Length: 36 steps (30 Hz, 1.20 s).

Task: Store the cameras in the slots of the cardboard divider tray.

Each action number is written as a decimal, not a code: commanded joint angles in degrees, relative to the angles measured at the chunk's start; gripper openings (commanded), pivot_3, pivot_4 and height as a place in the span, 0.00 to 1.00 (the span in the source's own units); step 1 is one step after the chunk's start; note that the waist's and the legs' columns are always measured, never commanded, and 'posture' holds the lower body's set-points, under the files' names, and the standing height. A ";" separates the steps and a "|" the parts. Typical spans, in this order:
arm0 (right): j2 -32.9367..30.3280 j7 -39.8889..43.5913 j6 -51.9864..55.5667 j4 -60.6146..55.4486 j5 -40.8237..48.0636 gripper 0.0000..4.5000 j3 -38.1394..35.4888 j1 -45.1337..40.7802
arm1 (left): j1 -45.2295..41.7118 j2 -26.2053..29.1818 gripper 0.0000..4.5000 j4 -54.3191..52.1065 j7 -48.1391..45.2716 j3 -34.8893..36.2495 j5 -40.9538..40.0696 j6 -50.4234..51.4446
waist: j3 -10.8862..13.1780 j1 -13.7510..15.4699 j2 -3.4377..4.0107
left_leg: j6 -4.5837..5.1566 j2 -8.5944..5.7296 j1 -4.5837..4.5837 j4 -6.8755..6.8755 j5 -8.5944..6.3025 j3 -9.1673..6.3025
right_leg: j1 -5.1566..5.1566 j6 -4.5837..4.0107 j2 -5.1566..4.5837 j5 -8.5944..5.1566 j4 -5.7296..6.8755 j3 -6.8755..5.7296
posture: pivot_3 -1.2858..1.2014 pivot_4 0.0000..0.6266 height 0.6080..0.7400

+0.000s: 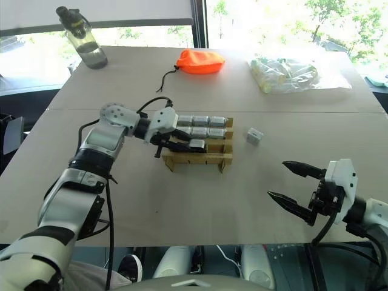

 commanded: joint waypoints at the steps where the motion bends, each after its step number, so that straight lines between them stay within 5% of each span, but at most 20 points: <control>1: 0.00 -0.15 -1.05 -0.30 0.14 1.00 -1.51 0.03 | 0.79 -0.44 0.40 -2.60 -0.86 -0.21 -1.23 3.01 | 0.00 -0.01 0.00 | 0.00 0.00 0.00 0.00 0.00 0.00 | 0.00 0.00 0.00 0.00 0.00 0.00 | 0.52 0.24 1.00; 5: 0.00 -0.51 -1.29 0.31 -1.17 1.00 -0.88 -0.14 | 0.83 0.20 0.78 -4.85 -1.07 0.22 -1.62 4.81 | 0.01 0.02 -0.01 | 0.00 -0.01 -0.01 0.00 0.00 0.00 | 0.00 0.00 0.00 0.00 0.00 -0.01 | 0.52 0.24 1.00; 11: -0.56 -3.60 -1.18 2.19 -6.51 1.00 1.59 -2.71 | 4.16 4.82 0.78 -17.71 -3.00 4.78 -8.69 11.97 | 0.01 -0.19 0.00 | -0.03 0.03 0.00 0.00 0.02 0.00 | -0.01 0.00 0.00 0.00 0.01 0.02 | 0.52 0.24 1.00; 18: -5.03 -5.69 4.29 11.92 -13.93 1.00 10.48 -16.45 | 16.23 12.21 0.78 -39.89 5.18 17.22 -21.60 29.00 | -0.01 -1.08 0.03 | -0.07 0.09 0.07 0.01 0.04 0.03 | -0.01 0.00 -0.08 -0.01 0.06 0.09 | 0.52 0.24 1.00; 28: -2.68 1.28 1.16 44.56 -22.75 1.00 22.55 -45.06 | 40.45 16.13 0.78 -61.29 23.57 38.68 -29.08 39.09 | 0.07 -1.24 -0.03 | -0.08 0.07 0.03 -0.02 0.05 0.03 | -0.03 -0.01 -0.16 0.00 0.03 0.09 | 0.52 0.24 1.00; 36: 1.40 9.44 -7.61 61.36 -28.13 1.00 27.47 -57.05 | 52.64 16.23 0.78 -74.77 32.37 50.20 -36.90 46.60 | 0.08 -1.18 0.00 | -0.10 0.04 -0.03 -0.11 0.05 -0.06 | -0.02 -0.02 -0.29 0.01 -0.02 0.09 | 0.52 0.24 1.00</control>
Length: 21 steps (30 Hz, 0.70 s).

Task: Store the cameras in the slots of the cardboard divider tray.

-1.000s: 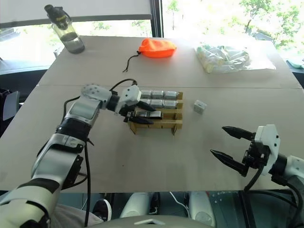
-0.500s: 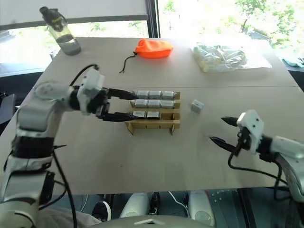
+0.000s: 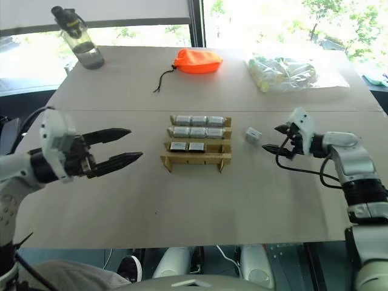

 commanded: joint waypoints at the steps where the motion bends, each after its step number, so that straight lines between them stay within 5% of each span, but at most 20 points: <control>1: 0.74 3.51 -3.85 4.29 -1.56 1.00 0.32 -3.82 | 4.26 0.84 0.78 -4.94 2.32 5.85 -3.48 1.77 | 0.00 -0.15 0.00 | 0.00 0.00 0.01 0.00 0.00 -0.01 | 0.00 0.00 0.00 0.00 0.01 -0.01 | 0.52 0.24 1.00; 21: 7.30 4.96 -5.75 10.91 -4.87 1.00 0.10 -9.35 | 9.17 6.37 0.78 -5.44 1.45 6.10 -10.60 -0.97 | 0.03 -0.41 0.07 | -0.13 0.01 0.08 -0.08 0.07 0.03 | -0.01 -0.04 0.02 0.00 0.05 -0.09 | 0.52 0.24 1.00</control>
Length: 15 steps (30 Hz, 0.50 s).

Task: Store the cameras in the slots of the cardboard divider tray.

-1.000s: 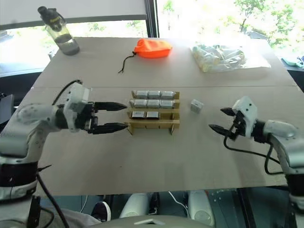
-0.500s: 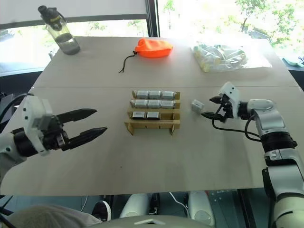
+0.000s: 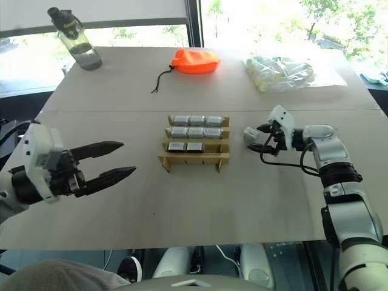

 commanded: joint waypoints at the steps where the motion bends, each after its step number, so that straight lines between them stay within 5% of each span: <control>1: 0.07 -0.25 -0.15 -1.17 0.62 1.00 -1.79 -1.38 | -0.30 2.14 0.78 0.01 -2.31 -0.33 -0.83 -2.11 | 0.00 -0.01 0.00 | 0.00 0.00 0.00 0.00 0.00 0.01 | 0.00 0.00 0.00 0.00 0.00 -0.01 | 0.52 0.24 1.00; 6: 0.07 -1.32 0.04 -1.12 0.73 1.00 -2.49 -1.32 | -1.69 3.86 0.78 1.32 -2.94 -1.18 -0.47 -3.11 | 0.01 0.01 0.02 | 0.00 -0.01 0.00 0.00 0.00 0.02 | 0.00 0.00 -0.01 0.00 -0.01 -0.06 | 0.52 0.24 1.00; 8: -0.22 -1.48 0.13 -1.43 0.78 0.88 -2.73 -1.12 | -2.06 4.39 0.80 1.56 -2.94 -1.44 -0.56 -3.33 | 0.03 0.01 0.05 | 0.00 -0.01 -0.01 0.00 0.00 0.02 | 0.00 0.00 -0.01 0.00 -0.02 -0.05 | 0.52 0.24 1.00; 15: -1.35 -1.93 0.72 -3.25 0.90 0.16 -3.64 0.43 | -3.56 5.29 0.80 1.89 -2.92 -3.14 -0.77 -3.66 | 0.07 0.02 0.11 | 0.00 -0.01 -0.01 -0.02 0.00 0.02 | 0.00 0.00 -0.01 0.00 -0.02 -0.06 | 0.52 0.24 1.00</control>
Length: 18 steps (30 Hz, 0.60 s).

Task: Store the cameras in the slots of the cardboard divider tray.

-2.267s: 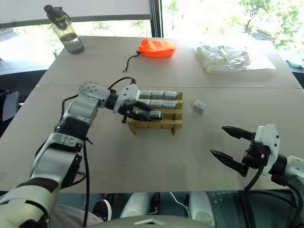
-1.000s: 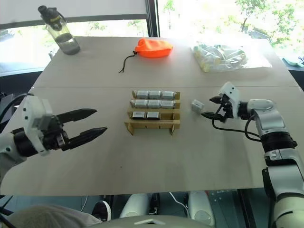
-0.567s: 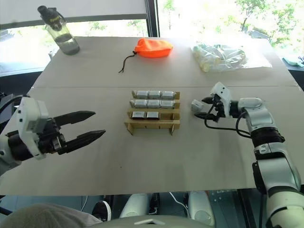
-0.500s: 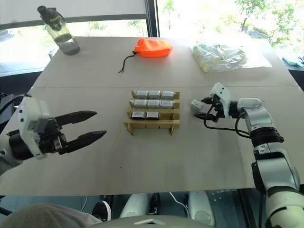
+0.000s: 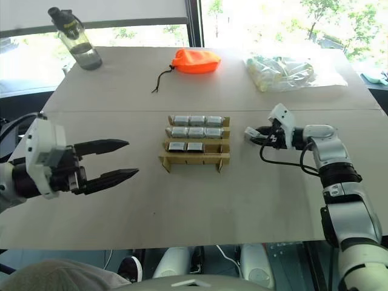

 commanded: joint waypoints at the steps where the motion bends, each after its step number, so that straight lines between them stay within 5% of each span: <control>1: -1.38 -0.44 0.11 -2.51 0.93 0.15 -2.43 0.11 | -0.88 0.96 0.80 -0.09 -0.04 -0.21 -0.78 -0.96 | 0.00 0.00 0.01 | 0.00 0.00 0.00 0.00 0.00 0.00 | 0.00 0.00 0.00 0.00 0.00 0.00 | 0.52 0.24 1.00; 9: -1.32 1.51 3.62 -11.19 3.46 0.15 -2.66 -0.14 | -1.28 1.51 0.80 1.20 -0.58 -0.42 -0.31 -1.32 | 0.06 -0.01 0.10 | 0.00 0.00 -0.01 0.00 0.00 0.00 | -0.01 0.00 0.01 0.00 0.00 0.00 | 0.52 0.24 1.00; 18: 0.96 9.13 3.75 -28.80 3.09 0.15 6.45 -3.33 | -0.94 2.24 0.80 5.31 -3.80 -1.41 2.35 -4.38 | 0.14 -0.04 0.22 | 0.00 0.02 -0.02 -0.06 0.00 0.02 | -0.08 0.01 0.02 0.00 0.00 -0.02 | 0.52 0.24 1.00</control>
